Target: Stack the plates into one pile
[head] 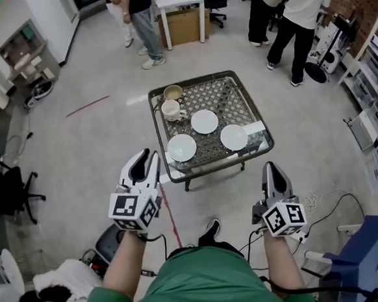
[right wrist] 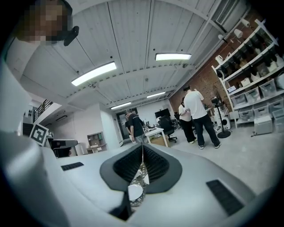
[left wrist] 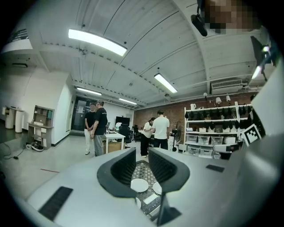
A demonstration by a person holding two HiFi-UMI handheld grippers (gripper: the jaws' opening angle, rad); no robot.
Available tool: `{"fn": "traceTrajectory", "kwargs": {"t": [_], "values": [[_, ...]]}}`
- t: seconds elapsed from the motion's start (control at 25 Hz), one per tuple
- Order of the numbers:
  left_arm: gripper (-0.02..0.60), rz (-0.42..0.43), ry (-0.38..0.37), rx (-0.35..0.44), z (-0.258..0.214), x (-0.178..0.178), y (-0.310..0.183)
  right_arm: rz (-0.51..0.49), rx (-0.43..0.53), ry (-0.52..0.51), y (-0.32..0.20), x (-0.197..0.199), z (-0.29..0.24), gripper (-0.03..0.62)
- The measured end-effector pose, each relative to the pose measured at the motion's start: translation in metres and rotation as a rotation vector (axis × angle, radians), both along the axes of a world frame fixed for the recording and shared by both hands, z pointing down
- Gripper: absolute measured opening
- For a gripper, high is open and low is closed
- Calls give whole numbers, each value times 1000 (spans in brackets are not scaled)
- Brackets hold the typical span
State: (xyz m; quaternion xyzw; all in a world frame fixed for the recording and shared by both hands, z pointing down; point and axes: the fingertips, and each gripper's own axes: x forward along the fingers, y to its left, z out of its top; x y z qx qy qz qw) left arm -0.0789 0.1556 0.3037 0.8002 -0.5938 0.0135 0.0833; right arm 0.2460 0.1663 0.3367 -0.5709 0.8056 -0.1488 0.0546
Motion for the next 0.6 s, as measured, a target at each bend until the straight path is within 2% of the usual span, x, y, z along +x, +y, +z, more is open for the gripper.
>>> {"fn": "traceTrajectory", "kwargs": {"t": [0.36,0.6], "values": [[100,-31,-14,17,-8,17,-52,11,35,26,-58,33,-7,25],[100,-27,-44,16,-9,19,-96,44,88,115,-98,38,-19,26]]}}
